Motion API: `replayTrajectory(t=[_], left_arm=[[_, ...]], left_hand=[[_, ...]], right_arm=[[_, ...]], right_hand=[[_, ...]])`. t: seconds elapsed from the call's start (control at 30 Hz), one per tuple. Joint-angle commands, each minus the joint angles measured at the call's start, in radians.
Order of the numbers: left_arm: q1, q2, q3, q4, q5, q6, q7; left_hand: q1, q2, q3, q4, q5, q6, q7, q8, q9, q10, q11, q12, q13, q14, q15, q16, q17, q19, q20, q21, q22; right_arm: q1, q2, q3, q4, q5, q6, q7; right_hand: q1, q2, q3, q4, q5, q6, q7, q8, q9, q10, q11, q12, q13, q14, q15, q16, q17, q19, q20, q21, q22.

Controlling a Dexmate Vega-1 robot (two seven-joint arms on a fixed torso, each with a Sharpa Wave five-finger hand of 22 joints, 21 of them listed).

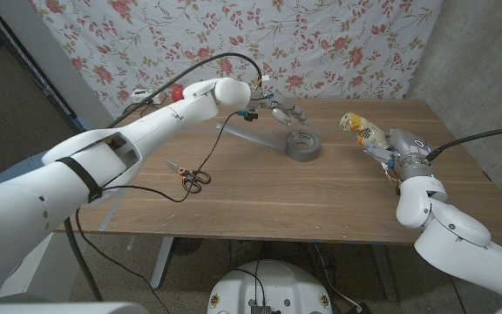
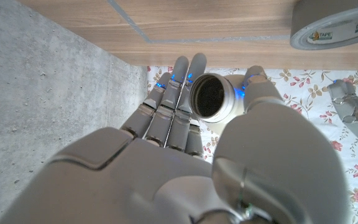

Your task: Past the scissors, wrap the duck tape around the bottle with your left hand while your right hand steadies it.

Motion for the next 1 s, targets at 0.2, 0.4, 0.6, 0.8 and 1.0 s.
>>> replayTrajectory(t=[0.2,0.4,0.6,0.8,1.0], left_arm=[[-0.035,-0.025,0.087,-0.043,0.202,0.022,-0.014],[-0.044,-0.041,0.106,-0.031,0.246,0.023,-0.015],[-0.051,-0.047,0.131,-0.047,0.307,0.043,-0.020],[-0.041,-0.039,0.158,-0.092,0.392,0.083,-0.015],[-0.029,-0.039,0.167,-0.096,0.438,0.091,0.008]], left_hand=[[0.013,-0.004,-0.021,0.007,0.007,0.019,0.006,0.003,0.006,0.019,-0.005,0.005,0.008,0.007,-0.014,0.005,0.006,0.002,0.002,-0.008,0.003],[0.014,-0.007,-0.029,0.009,0.008,0.019,0.006,-0.001,0.006,0.020,-0.003,0.003,0.010,0.009,-0.017,0.007,0.006,0.008,-0.001,-0.008,0.003],[0.018,-0.006,-0.042,0.013,0.011,0.060,0.013,0.008,0.007,0.058,-0.006,0.014,0.015,0.029,-0.033,0.016,0.006,0.011,-0.003,-0.013,0.003],[0.011,-0.011,-0.058,0.020,0.011,0.079,0.030,0.009,0.007,0.079,0.001,0.019,0.018,0.041,-0.039,0.022,0.006,0.014,-0.004,-0.017,0.004],[0.011,-0.009,-0.064,0.023,0.013,0.077,0.028,0.004,0.007,0.079,-0.002,0.016,0.021,0.046,-0.042,0.024,0.006,0.017,-0.004,-0.019,0.004]], right_arm=[[-0.037,0.023,0.063,0.039,0.077,0.120,-0.095],[-0.050,0.020,0.082,0.045,0.089,0.159,-0.104],[-0.047,0.019,0.084,0.053,0.094,0.172,-0.105],[-0.039,0.015,0.085,0.063,0.099,0.185,-0.100],[-0.021,0.008,0.078,0.071,0.104,0.190,-0.089]], right_hand=[[0.153,0.154,-0.002,0.002,-0.003,0.536,-0.197,0.001,0.002,0.040,-0.033,0.012,0.011,0.012,-0.143,-0.008,0.011,0.010,-0.008,0.014,0.004],[0.157,0.155,-0.005,0.002,-0.005,0.539,-0.195,-0.001,0.001,0.044,-0.033,0.012,0.005,0.017,-0.144,-0.011,0.016,0.010,-0.006,0.019,0.005],[0.158,0.156,-0.007,0.003,-0.007,0.541,-0.193,-0.003,0.000,0.046,-0.032,0.013,0.002,0.019,-0.142,-0.015,0.020,0.010,-0.005,0.023,0.005],[0.161,0.156,-0.009,0.003,-0.009,0.543,-0.191,-0.004,0.001,0.048,-0.028,0.014,0.000,0.022,-0.143,-0.017,0.025,0.010,-0.003,0.027,0.006],[0.163,0.156,-0.011,0.003,-0.011,0.544,-0.191,-0.007,-0.001,0.047,-0.028,0.014,-0.002,0.022,-0.142,-0.022,0.028,0.007,-0.004,0.031,0.006]])
